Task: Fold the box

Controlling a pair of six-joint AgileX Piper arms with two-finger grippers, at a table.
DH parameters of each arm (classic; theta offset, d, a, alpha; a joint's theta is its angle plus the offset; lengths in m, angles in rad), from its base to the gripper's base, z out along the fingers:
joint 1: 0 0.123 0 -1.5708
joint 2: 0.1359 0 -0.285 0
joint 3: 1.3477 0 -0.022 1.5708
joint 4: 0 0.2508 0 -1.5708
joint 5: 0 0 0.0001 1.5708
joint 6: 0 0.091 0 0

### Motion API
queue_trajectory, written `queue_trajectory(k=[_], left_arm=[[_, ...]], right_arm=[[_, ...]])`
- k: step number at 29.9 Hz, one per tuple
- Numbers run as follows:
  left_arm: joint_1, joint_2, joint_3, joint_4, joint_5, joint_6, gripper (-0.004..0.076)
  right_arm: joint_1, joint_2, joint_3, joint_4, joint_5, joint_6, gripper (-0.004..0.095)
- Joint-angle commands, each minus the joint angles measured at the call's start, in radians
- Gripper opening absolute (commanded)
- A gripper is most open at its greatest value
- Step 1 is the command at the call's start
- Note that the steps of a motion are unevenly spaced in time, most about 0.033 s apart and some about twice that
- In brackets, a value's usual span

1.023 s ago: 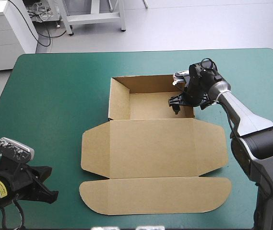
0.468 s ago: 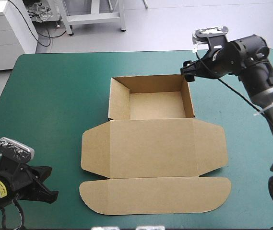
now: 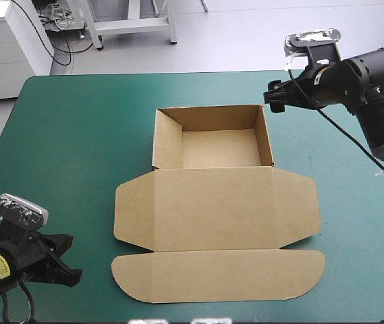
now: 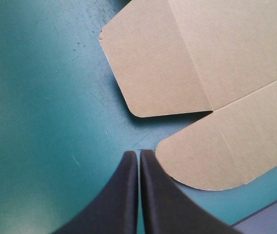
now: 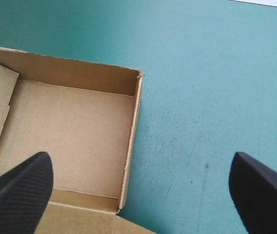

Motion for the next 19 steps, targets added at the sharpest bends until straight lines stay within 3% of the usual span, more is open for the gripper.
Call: queue_trajectory(k=[1,12,19], left_arm=[[-0.005,0.005,-0.021,-0.006,-0.053,-0.003,-0.0008],[-0.005,0.005,-0.021,-0.006,-0.048,-0.003,-0.0008],[-0.005,0.005,-0.021,-0.006,-0.046,-0.003,-0.0008]], right_arm=[[0.0,-0.064,-0.029,-0.016,-0.047,-0.001,0.0905],[0.0,-0.113,-0.029,-0.016,-0.047,-0.001,0.0903],[0.0,-0.024,-0.029,-0.001,-0.047,-0.001,0.0902]])
